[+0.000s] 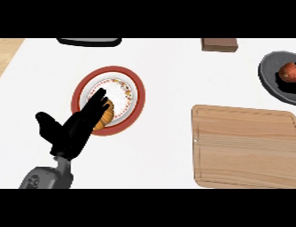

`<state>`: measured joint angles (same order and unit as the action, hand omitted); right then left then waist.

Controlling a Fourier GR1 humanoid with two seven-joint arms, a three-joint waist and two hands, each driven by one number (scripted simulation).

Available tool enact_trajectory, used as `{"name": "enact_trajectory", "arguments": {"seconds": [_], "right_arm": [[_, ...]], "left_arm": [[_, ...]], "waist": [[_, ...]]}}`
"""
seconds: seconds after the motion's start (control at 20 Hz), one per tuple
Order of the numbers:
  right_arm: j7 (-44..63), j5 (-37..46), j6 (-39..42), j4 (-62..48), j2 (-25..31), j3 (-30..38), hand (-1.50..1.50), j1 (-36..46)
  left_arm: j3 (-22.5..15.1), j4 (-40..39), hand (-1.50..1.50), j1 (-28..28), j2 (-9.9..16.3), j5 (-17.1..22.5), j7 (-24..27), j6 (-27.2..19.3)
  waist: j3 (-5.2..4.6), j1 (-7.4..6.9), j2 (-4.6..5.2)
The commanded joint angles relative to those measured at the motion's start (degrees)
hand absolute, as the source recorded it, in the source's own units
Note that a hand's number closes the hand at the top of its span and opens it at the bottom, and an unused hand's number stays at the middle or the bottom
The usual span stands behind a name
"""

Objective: Pick the sweet potato from the cutting board and place it in the pan

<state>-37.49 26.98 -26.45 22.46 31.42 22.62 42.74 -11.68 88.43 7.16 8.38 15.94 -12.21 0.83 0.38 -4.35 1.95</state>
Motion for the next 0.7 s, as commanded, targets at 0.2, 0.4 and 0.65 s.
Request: {"name": "enact_trajectory", "arguments": {"seconds": [0.2, 0.4, 0.65], "right_arm": [[6.48, 6.81, 0.81, -12.06, 5.18, -3.97, -1.5, 1.77], [7.94, 7.22, 4.89, -14.45, 5.41, -4.4, -1.5, 4.24], [0.79, 0.34, 11.22, -13.37, 3.74, 1.74, -1.5, 4.99]], "left_arm": [[-1.07, 0.68, 0.0, 0.58, -0.53, -0.27, 0.03, 0.74], [-0.71, -0.29, 0.0, 1.76, -0.72, -0.05, -0.55, 0.78], [-0.99, 0.82, 0.0, 1.52, -0.68, -0.35, -1.3, 0.37]], "waist": [[0.0, -2.68, 1.16], [0.14, -2.49, 1.21], [0.46, -1.71, 0.84]]}}
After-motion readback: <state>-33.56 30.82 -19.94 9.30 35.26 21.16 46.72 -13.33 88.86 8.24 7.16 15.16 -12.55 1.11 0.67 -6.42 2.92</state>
